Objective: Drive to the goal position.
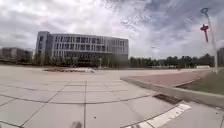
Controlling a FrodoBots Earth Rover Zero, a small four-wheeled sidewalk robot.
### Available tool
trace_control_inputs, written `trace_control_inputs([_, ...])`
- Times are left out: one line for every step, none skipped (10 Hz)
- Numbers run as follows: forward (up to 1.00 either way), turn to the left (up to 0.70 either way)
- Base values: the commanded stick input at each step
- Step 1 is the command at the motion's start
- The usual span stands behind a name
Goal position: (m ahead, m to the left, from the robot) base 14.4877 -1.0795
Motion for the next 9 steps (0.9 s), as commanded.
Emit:
trace_control_inputs([0.06,0.00])
trace_control_inputs([0.06,0.00])
trace_control_inputs([0.06,0.00])
trace_control_inputs([0.06,0.00])
trace_control_inputs([0.06,0.00])
trace_control_inputs([0.06,0.00])
trace_control_inputs([0.06,0.00])
trace_control_inputs([0.06,0.00])
trace_control_inputs([0.06,0.00])
